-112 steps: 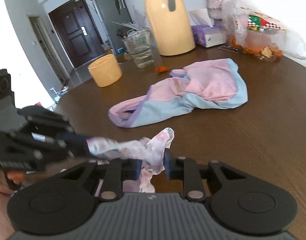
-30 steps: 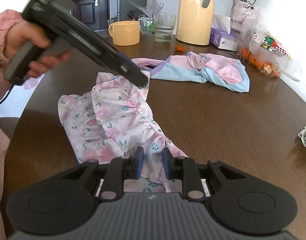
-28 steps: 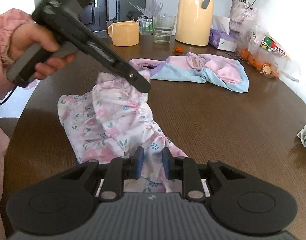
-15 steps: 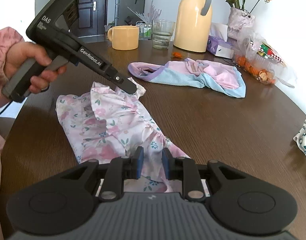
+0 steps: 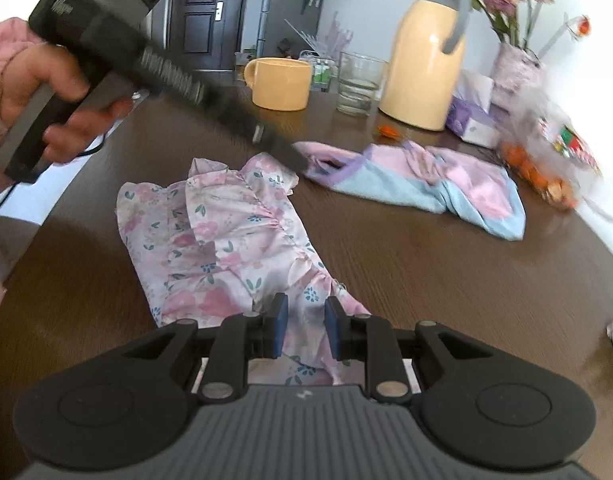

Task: Fold clothes

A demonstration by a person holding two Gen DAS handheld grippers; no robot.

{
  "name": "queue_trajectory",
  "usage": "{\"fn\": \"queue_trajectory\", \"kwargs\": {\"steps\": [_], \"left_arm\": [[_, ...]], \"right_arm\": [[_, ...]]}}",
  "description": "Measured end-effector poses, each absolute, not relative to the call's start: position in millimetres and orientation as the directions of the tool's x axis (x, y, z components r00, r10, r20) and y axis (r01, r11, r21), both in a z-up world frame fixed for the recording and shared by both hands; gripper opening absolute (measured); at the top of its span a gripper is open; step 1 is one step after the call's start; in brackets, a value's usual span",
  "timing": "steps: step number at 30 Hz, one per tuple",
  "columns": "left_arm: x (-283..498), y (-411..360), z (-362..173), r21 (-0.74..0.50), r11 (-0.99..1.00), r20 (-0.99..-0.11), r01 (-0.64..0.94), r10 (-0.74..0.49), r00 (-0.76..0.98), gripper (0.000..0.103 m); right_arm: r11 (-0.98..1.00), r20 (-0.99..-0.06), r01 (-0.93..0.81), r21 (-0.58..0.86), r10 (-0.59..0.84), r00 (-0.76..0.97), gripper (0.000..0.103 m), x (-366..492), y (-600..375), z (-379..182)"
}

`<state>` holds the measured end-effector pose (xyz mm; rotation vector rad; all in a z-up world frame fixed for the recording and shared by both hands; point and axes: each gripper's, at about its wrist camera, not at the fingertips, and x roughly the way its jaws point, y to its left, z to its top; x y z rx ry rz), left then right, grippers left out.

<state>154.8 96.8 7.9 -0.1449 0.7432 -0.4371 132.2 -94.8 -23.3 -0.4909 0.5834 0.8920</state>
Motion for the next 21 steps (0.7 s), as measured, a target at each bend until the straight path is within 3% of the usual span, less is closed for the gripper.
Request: {"fn": "queue_trajectory", "kwargs": {"steps": [3,8,12,21], "left_arm": [[156,117,-7,-0.281,0.925,-0.656,0.254,-0.379,0.653,0.007],[155,137,-17,-0.312,0.921,-0.646,0.232,-0.385,0.659,0.004],[153,138,-18,-0.307,0.919,-0.639,0.248,-0.392,0.662,0.004],[156,134,-17,-0.284,0.933,-0.65,0.222,-0.358,0.67,0.002]], "right_arm": [[0.516,-0.648,-0.838,-0.179,0.579,0.495,0.021,139,-77,-25],[0.514,-0.657,-0.846,-0.145,0.589,0.47,0.022,150,-64,-20],[0.57,-0.642,-0.82,-0.051,0.61,0.465,0.032,149,-94,1],[0.741,-0.725,-0.671,-0.029,0.446,0.525,0.035,136,-197,-12]]}}
